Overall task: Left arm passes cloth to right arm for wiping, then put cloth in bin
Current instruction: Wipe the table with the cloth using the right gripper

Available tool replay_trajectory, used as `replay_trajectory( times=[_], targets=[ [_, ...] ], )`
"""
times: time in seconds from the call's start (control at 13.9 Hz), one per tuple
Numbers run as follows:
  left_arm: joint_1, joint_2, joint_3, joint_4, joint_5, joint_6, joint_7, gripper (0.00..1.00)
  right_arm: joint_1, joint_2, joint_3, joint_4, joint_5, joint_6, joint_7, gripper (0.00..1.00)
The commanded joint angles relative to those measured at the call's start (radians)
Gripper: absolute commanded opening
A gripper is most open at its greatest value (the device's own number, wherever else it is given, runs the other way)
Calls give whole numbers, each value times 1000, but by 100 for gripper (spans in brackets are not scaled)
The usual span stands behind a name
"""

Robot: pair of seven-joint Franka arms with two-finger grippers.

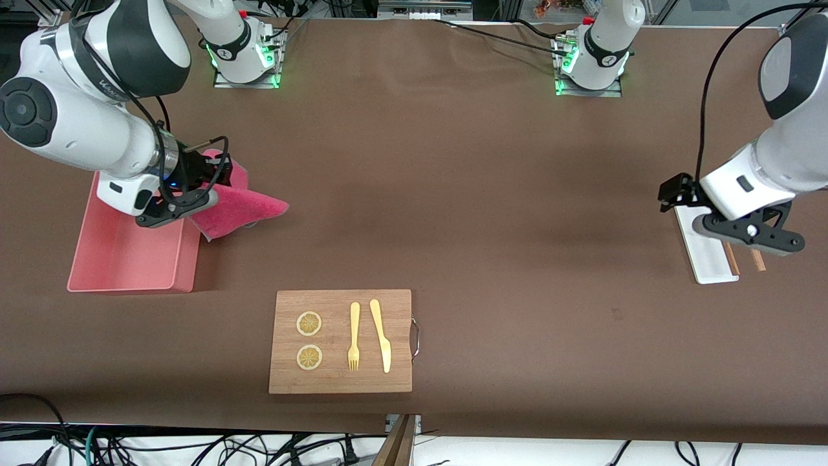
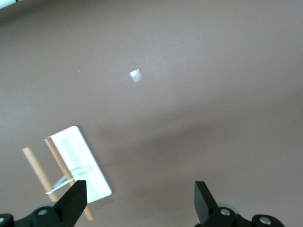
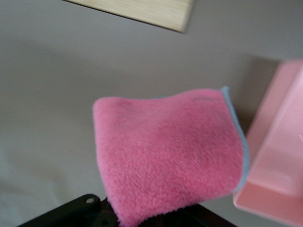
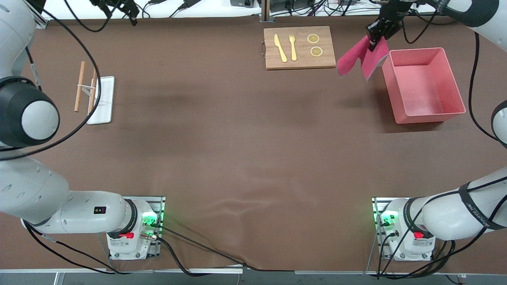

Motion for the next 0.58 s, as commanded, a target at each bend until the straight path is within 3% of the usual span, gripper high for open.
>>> replay_trajectory(
  times=[0.0,0.22,0.36,0.5],
  targets=[
    [-61,-70,96,-99,-10,49,131,100,-21,-90,19,-121,-56,31,106,0],
    [-61,-44,96,-55,-10,29,130,100,-51,-89,18,-184,-59,106,112,0],
    [-79,-29,94,-32,-16,-43,136,100,-74,-38,15,-213,-62,191,171,0],
    [-90,46,93,119,-5,-123,104,100,-86,34,15,-212,-85,250,181,0]
  ],
)
